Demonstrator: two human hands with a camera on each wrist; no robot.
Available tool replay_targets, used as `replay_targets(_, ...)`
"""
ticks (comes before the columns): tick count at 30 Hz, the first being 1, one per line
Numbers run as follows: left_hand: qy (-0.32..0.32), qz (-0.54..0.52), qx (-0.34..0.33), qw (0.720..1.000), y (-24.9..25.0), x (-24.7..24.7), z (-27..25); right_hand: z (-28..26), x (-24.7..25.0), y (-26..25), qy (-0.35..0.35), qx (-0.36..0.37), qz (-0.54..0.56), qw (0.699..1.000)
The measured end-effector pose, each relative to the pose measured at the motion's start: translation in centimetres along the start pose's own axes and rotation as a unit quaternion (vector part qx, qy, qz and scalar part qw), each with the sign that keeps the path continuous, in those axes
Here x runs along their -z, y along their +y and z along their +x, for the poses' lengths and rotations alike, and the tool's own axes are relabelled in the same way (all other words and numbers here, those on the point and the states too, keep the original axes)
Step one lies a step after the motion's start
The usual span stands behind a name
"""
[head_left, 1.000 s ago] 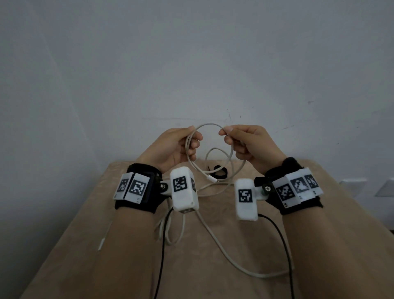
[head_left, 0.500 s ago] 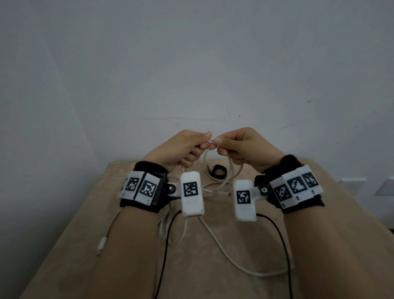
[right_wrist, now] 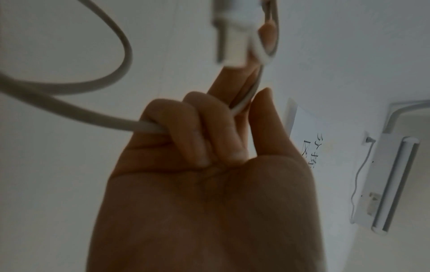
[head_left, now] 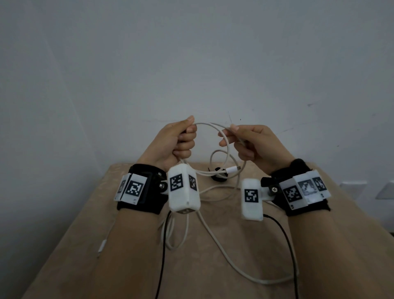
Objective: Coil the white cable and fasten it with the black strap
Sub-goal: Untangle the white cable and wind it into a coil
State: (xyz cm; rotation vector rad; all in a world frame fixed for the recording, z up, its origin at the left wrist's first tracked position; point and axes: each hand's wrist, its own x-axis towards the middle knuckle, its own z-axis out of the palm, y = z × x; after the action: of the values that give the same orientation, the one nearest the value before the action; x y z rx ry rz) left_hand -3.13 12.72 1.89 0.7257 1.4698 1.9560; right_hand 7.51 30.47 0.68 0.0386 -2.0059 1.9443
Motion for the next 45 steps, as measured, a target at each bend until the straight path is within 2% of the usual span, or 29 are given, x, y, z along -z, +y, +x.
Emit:
replay_targets(4, -0.001, -0.070, 0.014, 0.997, 0.1, 0.3, 0.1, -0.2, -0.1, 0.2, -0.035, 0.011, 0.040, 0.999)
replay_targets(7, 0.004, -0.095, 0.023, 0.995, 0.0, 0.3, 0.2, 0.0, -0.4, 0.3, -0.046, 0.014, 0.025, 0.999)
replay_targets(18, 0.005, -0.100, 0.035, 0.994, -0.5, 0.3, 0.5, 0.4, -0.7, 0.4, 0.017, -0.003, -0.006, 1.000)
replay_targets(26, 0.014, -0.117, 0.039, 0.992, -0.6, 0.4, 0.7, 0.5, -1.3, 0.4, 0.074, 0.034, -0.083, 0.993)
replay_targets(30, 0.004, -0.082, 0.040, 0.996, -0.7, 0.4, 0.5, 0.5, -1.0, 0.4, 0.079, 0.029, -0.088, 0.993)
replay_targets(36, -0.012, 0.048, 0.045, 0.998, -0.9, 0.7, 0.2, 0.4, -0.7, 0.5, 0.029, 0.000, -0.109, 0.994)
replay_targets(41, -0.065, 0.195, 0.052, 0.977, -1.2, -0.1, -0.1, 0.4, -1.1, 0.5, -0.012, -0.041, -0.144, 0.989)
replay_targets(45, -0.076, 0.261, 0.057, 0.961, -1.3, -0.5, -0.2, 0.3, -1.2, 0.7, -0.031, -0.058, -0.166, 0.984)
